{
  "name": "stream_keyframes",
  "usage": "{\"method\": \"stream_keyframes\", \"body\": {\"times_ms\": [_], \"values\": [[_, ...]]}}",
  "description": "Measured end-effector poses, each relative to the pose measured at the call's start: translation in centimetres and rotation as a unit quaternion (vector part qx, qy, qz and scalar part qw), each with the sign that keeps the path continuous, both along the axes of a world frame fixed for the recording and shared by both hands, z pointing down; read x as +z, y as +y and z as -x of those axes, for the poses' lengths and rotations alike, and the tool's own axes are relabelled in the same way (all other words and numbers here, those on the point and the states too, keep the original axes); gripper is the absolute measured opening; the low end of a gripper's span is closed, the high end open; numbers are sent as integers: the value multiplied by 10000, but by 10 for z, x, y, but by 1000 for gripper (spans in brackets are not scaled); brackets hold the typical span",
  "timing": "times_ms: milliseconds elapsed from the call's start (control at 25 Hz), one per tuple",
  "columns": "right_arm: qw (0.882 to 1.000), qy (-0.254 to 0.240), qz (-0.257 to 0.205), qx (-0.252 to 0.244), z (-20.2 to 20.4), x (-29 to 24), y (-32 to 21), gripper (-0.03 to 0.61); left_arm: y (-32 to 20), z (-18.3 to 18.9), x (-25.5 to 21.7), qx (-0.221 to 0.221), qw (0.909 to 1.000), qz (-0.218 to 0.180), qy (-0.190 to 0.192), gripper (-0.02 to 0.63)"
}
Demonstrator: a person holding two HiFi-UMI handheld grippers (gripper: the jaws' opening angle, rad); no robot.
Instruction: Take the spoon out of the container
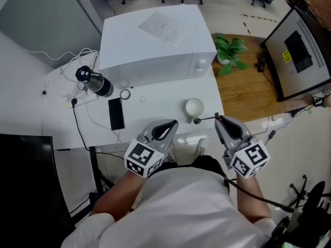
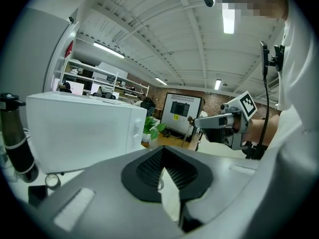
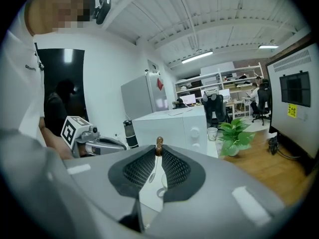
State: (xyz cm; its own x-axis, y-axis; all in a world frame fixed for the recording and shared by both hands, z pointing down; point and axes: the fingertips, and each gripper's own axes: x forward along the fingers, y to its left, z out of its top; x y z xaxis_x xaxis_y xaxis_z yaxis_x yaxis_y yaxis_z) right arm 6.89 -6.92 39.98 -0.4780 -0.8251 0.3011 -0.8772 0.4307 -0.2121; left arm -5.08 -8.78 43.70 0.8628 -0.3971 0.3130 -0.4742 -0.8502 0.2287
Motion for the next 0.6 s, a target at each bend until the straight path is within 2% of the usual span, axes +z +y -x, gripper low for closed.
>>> {"method": "stream_keyframes", "body": {"times_ms": [320,600], "values": [[9998,21,-82,-158,6,-5,32,49,34,8,-7,-174,9998,-115,39,5],[9973,50,-372,-631,-8,-20,65,49,74,6,-14,-895,9955,-301,73,5]]}}
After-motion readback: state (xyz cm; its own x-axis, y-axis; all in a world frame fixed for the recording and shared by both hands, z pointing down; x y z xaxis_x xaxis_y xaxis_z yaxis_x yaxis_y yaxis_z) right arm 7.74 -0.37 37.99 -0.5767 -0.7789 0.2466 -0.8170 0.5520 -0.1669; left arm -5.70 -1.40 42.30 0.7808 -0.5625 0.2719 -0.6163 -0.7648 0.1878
